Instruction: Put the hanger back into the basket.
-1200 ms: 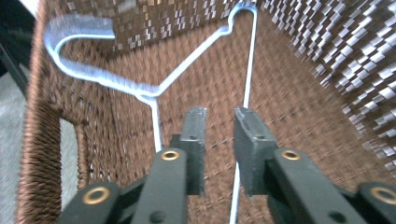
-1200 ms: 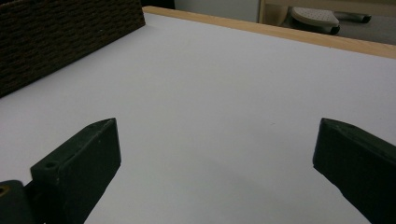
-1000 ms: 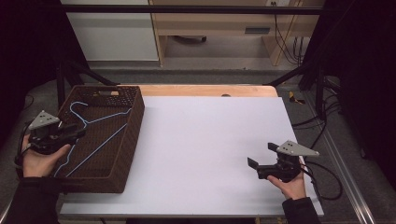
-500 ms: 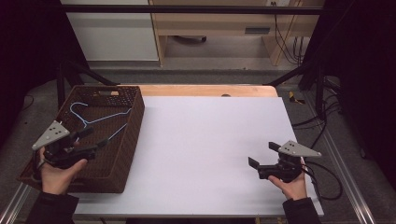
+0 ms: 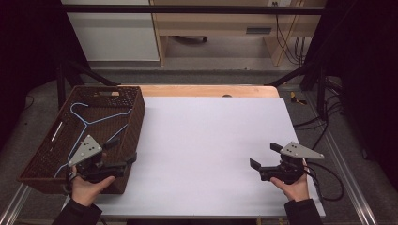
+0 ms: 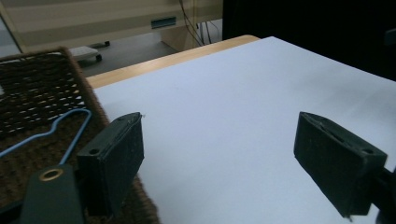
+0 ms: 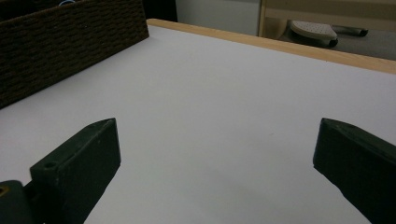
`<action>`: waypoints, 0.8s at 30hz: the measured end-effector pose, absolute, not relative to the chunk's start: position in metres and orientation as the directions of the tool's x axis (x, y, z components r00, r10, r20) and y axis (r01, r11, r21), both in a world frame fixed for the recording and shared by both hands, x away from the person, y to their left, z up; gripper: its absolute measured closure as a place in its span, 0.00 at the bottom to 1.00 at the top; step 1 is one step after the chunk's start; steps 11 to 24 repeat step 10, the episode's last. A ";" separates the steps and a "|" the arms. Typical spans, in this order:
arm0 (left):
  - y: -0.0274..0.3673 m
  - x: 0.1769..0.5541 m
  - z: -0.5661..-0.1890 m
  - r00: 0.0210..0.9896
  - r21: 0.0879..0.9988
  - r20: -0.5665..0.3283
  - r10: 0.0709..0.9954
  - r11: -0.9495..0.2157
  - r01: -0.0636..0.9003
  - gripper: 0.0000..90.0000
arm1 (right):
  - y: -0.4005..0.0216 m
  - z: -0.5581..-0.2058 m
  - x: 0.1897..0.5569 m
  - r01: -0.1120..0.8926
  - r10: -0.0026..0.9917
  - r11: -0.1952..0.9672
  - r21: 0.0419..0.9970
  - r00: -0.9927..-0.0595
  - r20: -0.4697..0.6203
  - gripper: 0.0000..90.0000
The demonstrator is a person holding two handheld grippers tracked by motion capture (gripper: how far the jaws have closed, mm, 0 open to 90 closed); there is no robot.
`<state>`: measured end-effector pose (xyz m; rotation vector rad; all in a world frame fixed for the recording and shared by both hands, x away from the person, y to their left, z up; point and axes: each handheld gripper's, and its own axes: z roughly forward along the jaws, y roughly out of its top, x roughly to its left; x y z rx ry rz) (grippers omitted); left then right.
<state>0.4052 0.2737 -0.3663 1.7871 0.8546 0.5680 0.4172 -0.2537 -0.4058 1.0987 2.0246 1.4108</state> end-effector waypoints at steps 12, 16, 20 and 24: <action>0.257 0.406 -0.385 0.665 0.919 -0.007 0.747 -0.258 0.300 0.15 | -0.256 -0.405 0.416 0.353 0.800 0.162 0.921 -0.594 0.087 0.01; 0.257 0.406 -0.385 0.665 0.919 -0.007 0.747 -0.258 0.300 0.15 | -0.256 -0.405 0.416 0.353 0.800 0.162 0.921 -0.594 0.087 0.01; 0.257 0.406 -0.385 0.665 0.919 -0.007 0.747 -0.258 0.300 0.15 | -0.256 -0.405 0.416 0.353 0.800 0.162 0.921 -0.594 0.087 0.01; 0.257 0.406 -0.385 0.665 0.919 -0.007 0.747 -0.258 0.300 0.15 | -0.256 -0.405 0.416 0.353 0.800 0.162 0.921 -0.594 0.087 0.01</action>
